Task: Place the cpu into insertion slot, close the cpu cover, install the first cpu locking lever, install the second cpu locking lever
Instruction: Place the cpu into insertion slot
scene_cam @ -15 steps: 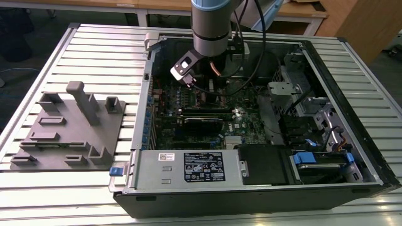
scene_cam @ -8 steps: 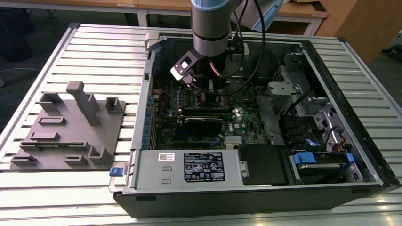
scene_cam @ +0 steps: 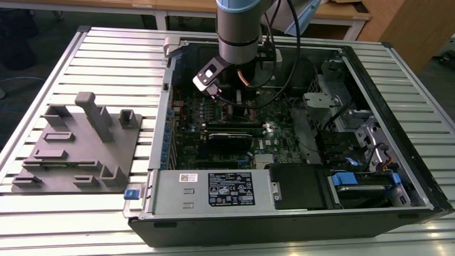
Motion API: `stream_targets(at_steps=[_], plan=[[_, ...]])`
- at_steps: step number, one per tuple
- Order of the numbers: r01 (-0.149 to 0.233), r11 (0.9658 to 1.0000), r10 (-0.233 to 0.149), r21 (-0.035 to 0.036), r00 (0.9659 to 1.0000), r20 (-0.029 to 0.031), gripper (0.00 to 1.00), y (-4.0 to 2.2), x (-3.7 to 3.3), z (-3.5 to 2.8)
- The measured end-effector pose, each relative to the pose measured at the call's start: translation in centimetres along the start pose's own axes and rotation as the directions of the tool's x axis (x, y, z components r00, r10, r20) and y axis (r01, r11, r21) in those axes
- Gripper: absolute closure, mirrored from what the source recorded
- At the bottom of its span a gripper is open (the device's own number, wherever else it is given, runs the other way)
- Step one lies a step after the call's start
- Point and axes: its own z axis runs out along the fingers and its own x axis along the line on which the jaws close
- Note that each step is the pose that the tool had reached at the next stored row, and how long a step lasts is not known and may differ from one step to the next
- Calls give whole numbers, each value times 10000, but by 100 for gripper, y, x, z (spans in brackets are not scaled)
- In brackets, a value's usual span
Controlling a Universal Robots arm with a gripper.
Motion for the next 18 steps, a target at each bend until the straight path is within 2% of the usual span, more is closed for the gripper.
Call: stream_targets(at_steps=[18], plan=[[0, 10000, 0, -20, 10000, -2, 46, -15, -5, -1]])
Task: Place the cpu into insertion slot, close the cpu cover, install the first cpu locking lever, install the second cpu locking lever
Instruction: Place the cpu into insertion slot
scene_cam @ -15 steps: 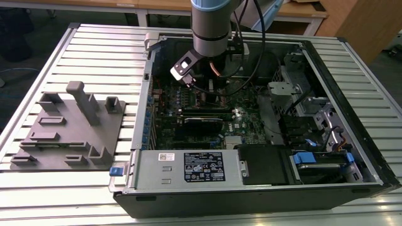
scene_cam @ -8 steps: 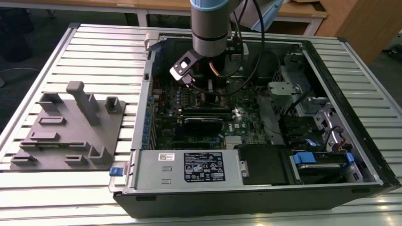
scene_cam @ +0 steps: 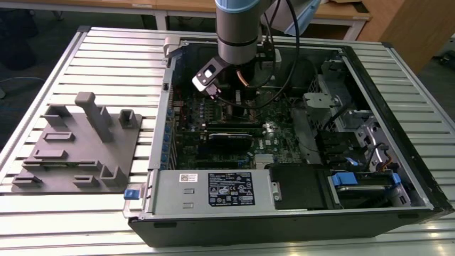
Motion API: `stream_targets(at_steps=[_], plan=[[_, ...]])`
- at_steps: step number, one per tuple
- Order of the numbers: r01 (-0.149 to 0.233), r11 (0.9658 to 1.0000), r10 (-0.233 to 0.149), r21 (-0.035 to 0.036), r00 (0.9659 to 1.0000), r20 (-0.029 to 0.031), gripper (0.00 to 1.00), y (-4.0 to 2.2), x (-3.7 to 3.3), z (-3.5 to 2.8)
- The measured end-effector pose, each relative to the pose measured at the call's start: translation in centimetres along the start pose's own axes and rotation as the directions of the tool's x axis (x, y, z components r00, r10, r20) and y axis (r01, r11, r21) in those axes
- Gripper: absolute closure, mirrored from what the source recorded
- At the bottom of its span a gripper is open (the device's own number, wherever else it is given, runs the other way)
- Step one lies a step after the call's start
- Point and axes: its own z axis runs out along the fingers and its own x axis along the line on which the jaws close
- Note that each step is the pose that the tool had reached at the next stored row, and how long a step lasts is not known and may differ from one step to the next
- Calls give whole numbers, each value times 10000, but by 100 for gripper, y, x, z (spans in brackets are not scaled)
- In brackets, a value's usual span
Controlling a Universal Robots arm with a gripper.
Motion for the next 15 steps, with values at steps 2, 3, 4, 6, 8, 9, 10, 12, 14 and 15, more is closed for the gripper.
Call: stream_targets(at_steps=[2, 3, 4, 6, 8, 9, 10, 12, 14, 15], plan=[[0, 10000, 0, 1, 10000, 0, 46, 0, -1, 0], [0, 10000, 0, 1, 10000, 0, 46, 0, -1, 0], [0, 10000, 0, 1, 10000, 0, 46, 0, -1, 0], [0, 10000, 0, 1, 10000, -3, 46, 0, -2, -1], [0, 10000, 0, -1, 10000, -14, 46, 1, -4, -3], [-1, 10000, 1, -1, 10000, -14, 46, 1, -4, -3], [-1, 10000, 1, -1, 10000, -14, 46, 1, -4, -3], [0, 10000, 0, 0, 10000, -12, 46, 1, -10, -4], [0, 10000, 0, -1, 10000, -14, 46, 2, -19, -4], [-1, 10000, 1, -1, 10000, -13, 46, 2, -19, -4]])
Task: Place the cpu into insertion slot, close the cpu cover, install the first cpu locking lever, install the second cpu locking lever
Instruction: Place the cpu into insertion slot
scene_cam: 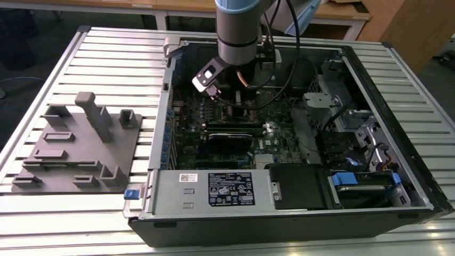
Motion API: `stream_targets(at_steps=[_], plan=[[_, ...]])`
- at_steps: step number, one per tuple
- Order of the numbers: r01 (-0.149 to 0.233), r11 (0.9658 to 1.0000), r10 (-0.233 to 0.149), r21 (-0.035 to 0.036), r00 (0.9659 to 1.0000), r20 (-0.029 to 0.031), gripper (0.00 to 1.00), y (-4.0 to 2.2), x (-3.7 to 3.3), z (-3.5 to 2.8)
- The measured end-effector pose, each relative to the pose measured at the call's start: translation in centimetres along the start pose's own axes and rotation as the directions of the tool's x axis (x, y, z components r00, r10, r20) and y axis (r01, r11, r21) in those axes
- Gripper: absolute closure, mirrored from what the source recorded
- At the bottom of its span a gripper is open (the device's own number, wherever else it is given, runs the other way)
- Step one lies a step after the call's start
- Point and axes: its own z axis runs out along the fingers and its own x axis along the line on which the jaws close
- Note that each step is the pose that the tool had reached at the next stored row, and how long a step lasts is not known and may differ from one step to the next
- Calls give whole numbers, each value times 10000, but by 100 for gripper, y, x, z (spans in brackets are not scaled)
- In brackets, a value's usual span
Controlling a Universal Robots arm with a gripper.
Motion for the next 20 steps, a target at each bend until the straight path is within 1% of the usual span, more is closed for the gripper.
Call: stream_targets(at_steps=[6, 9, 11, 12, 14, 15, 20], plan=[[0, 10000, 0, 2, 10000, -1, 46, 0, -1, -4], [-2, 10000, 2, 1, 10000, -16, 46, 2, 0, -31], [-2, 10000, 2, -1, 10000, -20, 46, 3, 1, -31], [-1, 10000, 1, -15, 10000, -21, 46, 3, 1, -31], [4, 9999, -4, -122, 10000, -22, 46, 3, 0, -29], [4, 9999, -5, -137, 10000, -24, 46, 3, 1, -28], [4, 9999, -4, -148, 10000, -21, 46, -3, 0, -26]])
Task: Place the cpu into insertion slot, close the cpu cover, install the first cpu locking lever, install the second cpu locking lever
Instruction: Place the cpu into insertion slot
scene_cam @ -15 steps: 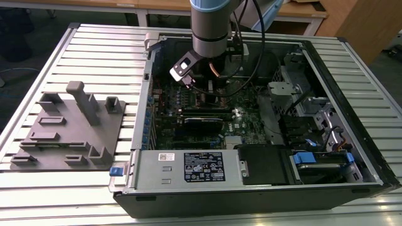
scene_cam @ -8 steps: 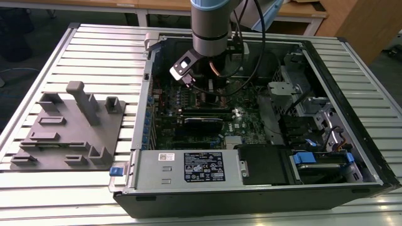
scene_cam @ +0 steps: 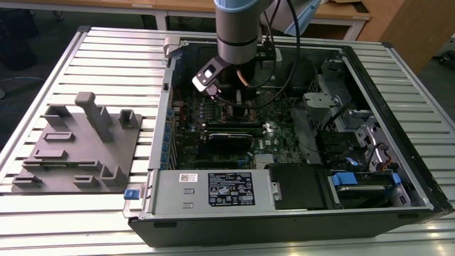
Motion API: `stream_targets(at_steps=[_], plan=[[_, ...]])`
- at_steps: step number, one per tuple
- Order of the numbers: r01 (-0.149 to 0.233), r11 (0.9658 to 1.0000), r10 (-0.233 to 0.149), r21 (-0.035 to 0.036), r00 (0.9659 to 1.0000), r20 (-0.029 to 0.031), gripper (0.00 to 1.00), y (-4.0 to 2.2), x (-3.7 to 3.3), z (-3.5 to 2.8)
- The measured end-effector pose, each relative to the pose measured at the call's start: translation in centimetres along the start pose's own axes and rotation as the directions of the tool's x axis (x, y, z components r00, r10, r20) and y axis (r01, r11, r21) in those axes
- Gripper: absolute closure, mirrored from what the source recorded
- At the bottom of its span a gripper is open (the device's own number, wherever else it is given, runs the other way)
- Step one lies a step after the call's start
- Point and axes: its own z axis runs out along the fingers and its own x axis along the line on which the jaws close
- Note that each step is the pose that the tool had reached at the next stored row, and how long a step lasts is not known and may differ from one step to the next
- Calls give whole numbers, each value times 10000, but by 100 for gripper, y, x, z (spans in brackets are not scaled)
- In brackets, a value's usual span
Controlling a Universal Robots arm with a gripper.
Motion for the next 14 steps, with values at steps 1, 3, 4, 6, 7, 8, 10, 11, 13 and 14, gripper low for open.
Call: stream_targets(at_steps=[1, 3, 4, 6, 7, 8, 10, 11, 13, 14], plan=[[1, 10000, -1, -4, 10000, -1, 46, -2, 0, 3], [3, 10000, -3, -4, 10000, 0, 46, -2, 0, 3], [2, 10000, -2, -4, 10000, 0, 46, -2, 0, 3], [0, 10000, 0, -11, 10000, -4, 46, -6, 0, 10], [0, 10000, 0, -11, 10000, -2, 46, -8, 0, 10], [1, 10000, -1, -12, 10000, -1, 46, -8, -1, 10], [3, 10000, -3, -11, 10000, 0, 46, -8, -1, 10], [2, 10000, -2, -12, 10000, -2, 46, -9, -1, 11], [2, 10000, -2, -16, 10000, -6, 46, -9, 0, 18], [4, 10000, -4, -15, 10000, -4, 46, -10, -1, 20]])
